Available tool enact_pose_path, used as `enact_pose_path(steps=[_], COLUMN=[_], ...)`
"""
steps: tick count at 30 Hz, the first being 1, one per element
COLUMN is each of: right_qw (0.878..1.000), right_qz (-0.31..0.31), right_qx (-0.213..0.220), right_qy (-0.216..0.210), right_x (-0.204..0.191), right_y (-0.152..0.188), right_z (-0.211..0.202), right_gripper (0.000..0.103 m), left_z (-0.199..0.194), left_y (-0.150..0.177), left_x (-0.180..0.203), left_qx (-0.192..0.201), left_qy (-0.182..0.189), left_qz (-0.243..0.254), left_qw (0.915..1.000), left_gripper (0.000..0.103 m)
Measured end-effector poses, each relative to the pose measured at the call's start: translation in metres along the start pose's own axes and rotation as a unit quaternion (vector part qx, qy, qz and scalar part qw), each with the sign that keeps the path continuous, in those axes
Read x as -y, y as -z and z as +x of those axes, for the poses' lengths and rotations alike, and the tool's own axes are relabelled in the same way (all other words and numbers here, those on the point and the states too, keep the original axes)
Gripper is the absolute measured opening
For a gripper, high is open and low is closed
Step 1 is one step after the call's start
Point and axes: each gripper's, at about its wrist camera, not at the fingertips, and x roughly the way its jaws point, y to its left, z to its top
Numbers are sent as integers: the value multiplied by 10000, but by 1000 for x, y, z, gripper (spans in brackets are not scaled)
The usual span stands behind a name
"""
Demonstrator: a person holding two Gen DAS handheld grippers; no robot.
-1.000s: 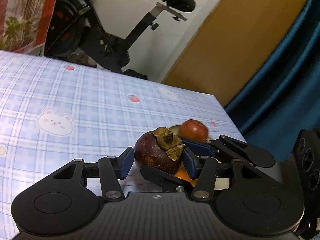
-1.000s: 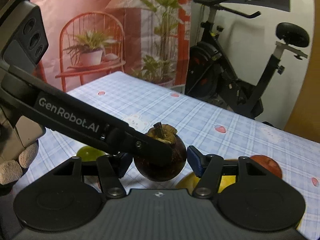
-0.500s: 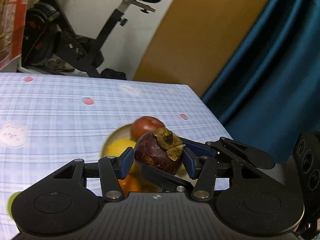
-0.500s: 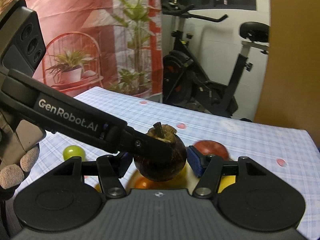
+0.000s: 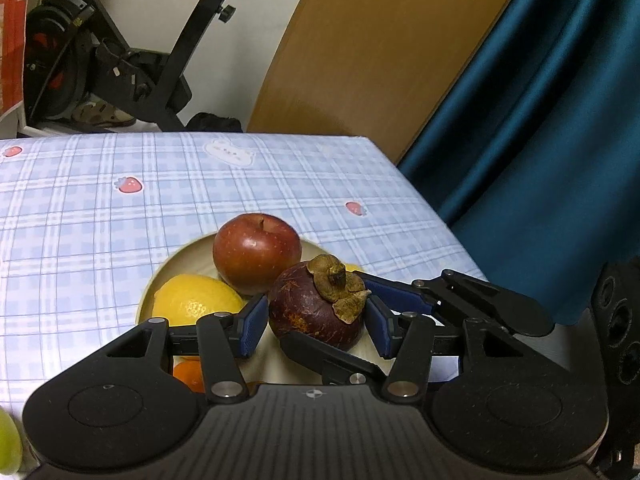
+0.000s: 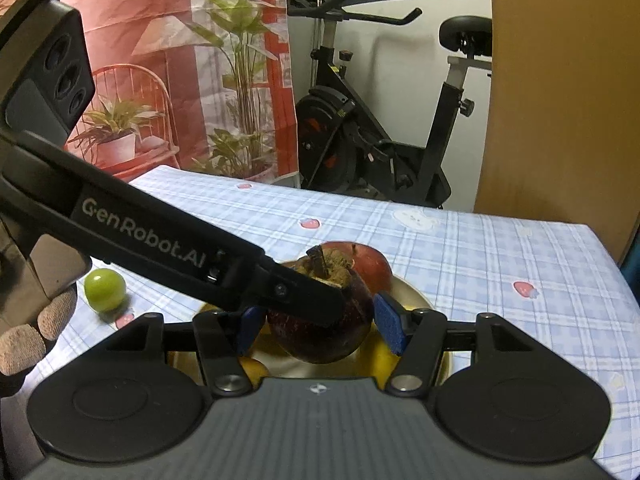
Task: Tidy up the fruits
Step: 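Lift the mangosteen with both grippers and carry it over the plate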
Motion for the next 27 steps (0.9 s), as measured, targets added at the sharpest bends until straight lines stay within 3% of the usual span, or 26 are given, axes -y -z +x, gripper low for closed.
enact_pose_path(steps=[27], right_qw=[9912], right_qz=[-1260], right_qx=[-403], right_qy=[-25], right_x=[-16], right_y=[6], right_z=[31], right_gripper=[62], left_z=[11], left_y=[10], left_x=[-8], left_qx=[-153], left_qy=[-179], left_qz=[-182], left_qw=[9996], left_gripper=[56])
